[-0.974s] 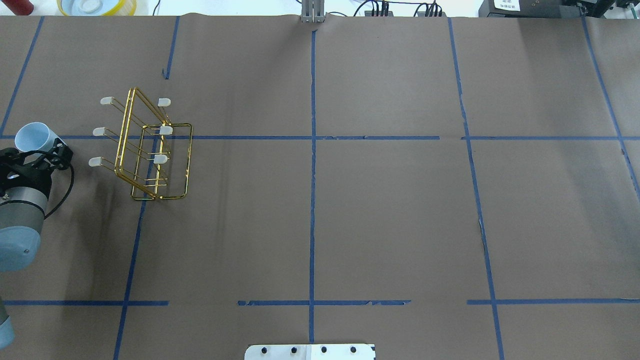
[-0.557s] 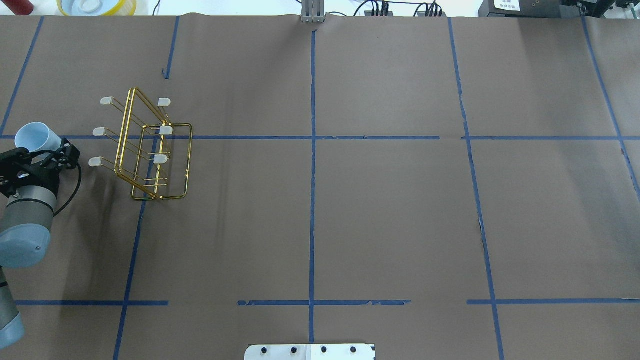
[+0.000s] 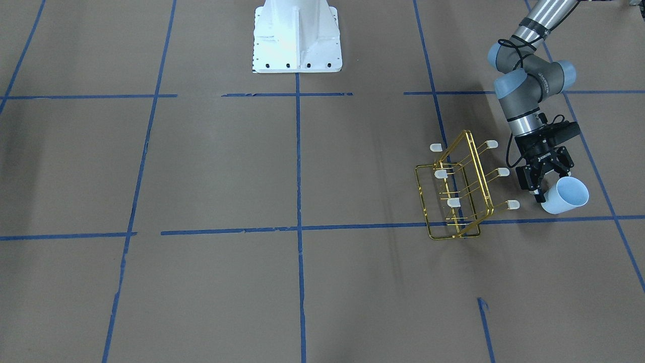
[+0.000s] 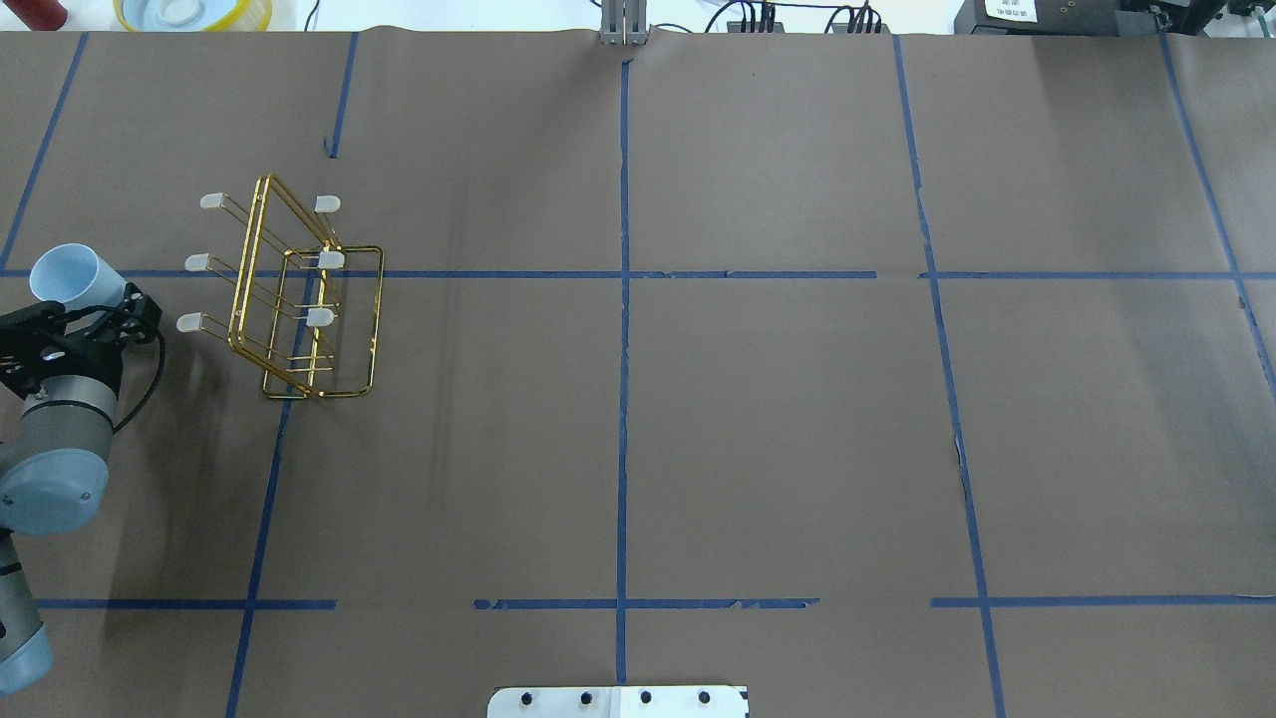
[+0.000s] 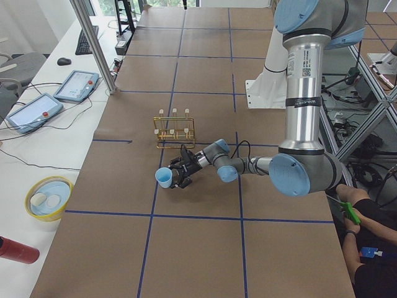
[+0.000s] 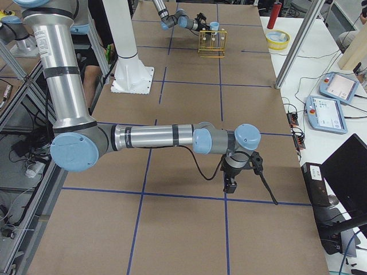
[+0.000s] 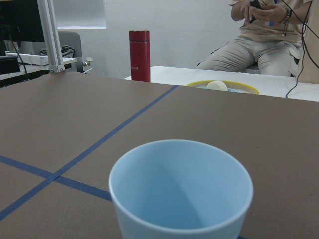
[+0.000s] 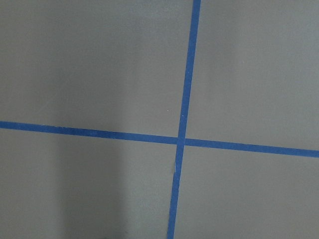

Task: Hang cup on cup holder
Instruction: 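Lift the light-blue cup with the left gripper off the table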

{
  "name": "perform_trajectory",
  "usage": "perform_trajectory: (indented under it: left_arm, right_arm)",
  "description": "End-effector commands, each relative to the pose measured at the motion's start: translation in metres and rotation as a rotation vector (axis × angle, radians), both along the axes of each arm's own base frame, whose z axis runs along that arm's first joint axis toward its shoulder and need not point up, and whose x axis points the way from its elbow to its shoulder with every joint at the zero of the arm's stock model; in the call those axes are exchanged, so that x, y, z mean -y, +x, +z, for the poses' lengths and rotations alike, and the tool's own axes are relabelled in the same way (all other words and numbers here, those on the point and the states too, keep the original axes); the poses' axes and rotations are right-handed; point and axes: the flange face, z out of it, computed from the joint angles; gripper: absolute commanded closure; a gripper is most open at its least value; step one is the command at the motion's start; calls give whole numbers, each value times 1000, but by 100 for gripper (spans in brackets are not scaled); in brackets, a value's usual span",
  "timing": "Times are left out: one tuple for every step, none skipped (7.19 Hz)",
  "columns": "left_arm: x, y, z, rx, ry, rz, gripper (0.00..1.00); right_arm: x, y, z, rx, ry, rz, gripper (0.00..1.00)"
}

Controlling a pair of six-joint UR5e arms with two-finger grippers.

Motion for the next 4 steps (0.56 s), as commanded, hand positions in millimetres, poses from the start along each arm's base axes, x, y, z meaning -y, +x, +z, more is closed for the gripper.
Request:
perform_trajectory:
  left_arm:
    - [-1,-1,7,11,-7,-1,0]
    - [-1,-3,9,14,-8,-3,0]
    - [0,-4,11,16,-10,-4,0]
    - [0,-3,11,19,-11,-4,0]
  right_arm:
    - [0,0,0,0,0,0,0]
    - [0,0,0,0,0,0,0]
    - [0,0,0,0,0,0,0]
    - [0,0,0,0,0,0,0]
